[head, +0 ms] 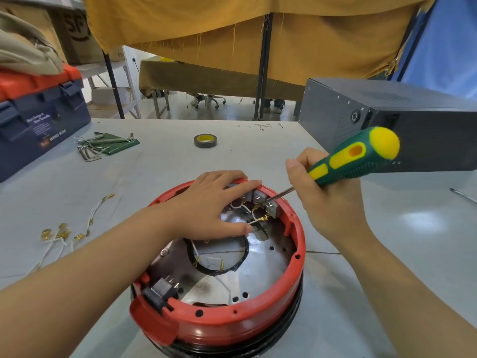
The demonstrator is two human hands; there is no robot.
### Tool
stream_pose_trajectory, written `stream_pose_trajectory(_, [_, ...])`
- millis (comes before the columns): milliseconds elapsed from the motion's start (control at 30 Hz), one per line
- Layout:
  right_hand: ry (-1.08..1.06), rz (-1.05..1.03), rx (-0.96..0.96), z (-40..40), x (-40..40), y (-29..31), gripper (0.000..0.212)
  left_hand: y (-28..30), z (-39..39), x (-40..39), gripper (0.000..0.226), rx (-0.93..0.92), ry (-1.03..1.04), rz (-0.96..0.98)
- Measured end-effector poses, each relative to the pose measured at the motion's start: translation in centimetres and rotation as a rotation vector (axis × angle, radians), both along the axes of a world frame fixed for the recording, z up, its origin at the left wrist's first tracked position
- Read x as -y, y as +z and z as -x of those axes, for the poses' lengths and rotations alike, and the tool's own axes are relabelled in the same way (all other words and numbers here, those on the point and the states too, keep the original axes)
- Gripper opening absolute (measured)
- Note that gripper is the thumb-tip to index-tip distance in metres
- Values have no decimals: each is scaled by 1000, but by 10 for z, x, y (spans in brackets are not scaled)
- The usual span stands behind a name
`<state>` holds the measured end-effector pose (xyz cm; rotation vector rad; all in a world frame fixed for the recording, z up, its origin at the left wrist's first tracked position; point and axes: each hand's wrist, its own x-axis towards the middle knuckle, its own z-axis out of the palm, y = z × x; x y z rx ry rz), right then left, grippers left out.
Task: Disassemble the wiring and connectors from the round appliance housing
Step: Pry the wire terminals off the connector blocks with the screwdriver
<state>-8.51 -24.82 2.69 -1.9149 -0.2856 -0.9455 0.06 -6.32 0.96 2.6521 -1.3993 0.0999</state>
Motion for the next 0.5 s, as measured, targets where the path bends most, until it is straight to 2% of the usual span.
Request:
stream_pose_trajectory(433, [115,167,-34,4,4,-2,33,-3,-2,0,84,4,-1,9])
stream_pose_trajectory(500, [148,177,-51,5,3,-1,27,-3,-2,0,84,4,-1,8])
